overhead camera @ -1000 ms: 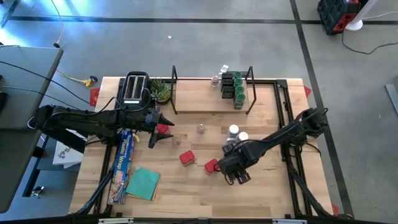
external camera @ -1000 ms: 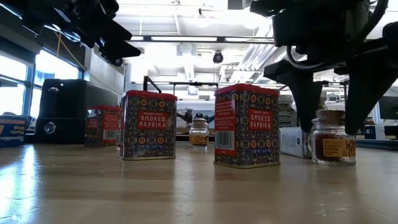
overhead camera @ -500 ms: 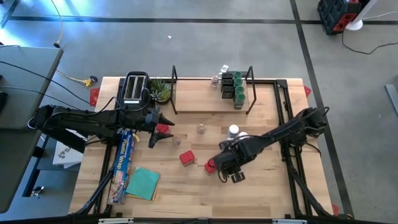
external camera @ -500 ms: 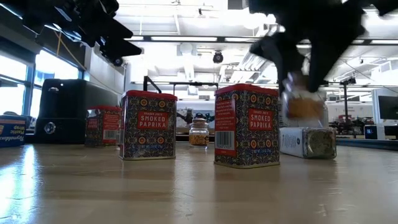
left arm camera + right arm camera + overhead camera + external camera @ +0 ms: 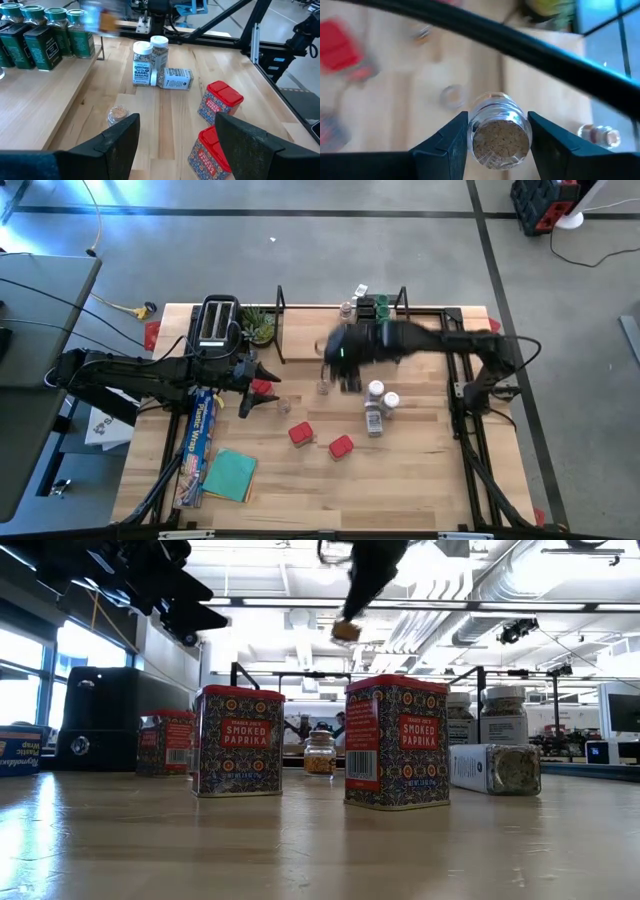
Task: Shelf spices
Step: Put the bottom right brown seasoning bottle on the shelf aligned with the other brown seasoning bottle
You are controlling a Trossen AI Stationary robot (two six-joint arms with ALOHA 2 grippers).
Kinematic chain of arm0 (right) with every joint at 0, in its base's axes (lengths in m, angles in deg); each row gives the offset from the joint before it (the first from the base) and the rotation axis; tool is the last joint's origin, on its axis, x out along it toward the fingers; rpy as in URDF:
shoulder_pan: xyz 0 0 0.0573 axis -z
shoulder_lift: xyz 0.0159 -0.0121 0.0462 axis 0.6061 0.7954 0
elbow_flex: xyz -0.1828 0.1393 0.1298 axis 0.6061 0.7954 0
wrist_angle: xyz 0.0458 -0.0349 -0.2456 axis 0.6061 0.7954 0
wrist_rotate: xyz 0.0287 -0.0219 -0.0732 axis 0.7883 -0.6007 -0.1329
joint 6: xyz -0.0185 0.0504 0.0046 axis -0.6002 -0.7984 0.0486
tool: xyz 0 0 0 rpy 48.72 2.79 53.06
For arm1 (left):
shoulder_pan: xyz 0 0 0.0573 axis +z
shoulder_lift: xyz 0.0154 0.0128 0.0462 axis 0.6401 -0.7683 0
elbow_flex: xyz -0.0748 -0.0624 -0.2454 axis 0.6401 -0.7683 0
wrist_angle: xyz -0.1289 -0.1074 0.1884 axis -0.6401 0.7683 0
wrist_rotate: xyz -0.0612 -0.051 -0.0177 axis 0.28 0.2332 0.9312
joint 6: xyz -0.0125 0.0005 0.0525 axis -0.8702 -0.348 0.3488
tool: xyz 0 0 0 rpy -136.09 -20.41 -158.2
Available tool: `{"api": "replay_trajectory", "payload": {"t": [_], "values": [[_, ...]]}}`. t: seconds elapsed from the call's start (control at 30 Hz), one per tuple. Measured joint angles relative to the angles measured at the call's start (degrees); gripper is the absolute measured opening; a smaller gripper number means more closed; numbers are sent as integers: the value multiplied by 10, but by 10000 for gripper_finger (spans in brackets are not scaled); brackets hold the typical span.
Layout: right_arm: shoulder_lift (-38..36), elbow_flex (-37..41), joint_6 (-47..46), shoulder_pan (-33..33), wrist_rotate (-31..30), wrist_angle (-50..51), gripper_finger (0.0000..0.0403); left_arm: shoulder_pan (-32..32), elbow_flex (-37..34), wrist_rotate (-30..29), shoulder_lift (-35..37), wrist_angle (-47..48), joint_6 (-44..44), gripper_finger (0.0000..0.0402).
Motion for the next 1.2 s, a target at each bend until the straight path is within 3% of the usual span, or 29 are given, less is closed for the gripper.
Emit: {"api": "replay_trajectory", "payload": {"t": [0.17, 0.37, 0.8, 1.2], "values": [[20, 18, 4, 100, 66, -63, 167, 0, 0, 0, 0, 0, 0, 255], [80, 19, 16, 158, 89, -84, 167, 0, 0, 0, 0, -1, 0, 255], [154, 19, 24, 201, 96, -67, 169, 0, 0, 0, 0, 0, 0, 255], [154, 19, 9, 227, 49, -63, 216, 0, 0, -1, 0, 1, 0, 255]]}}
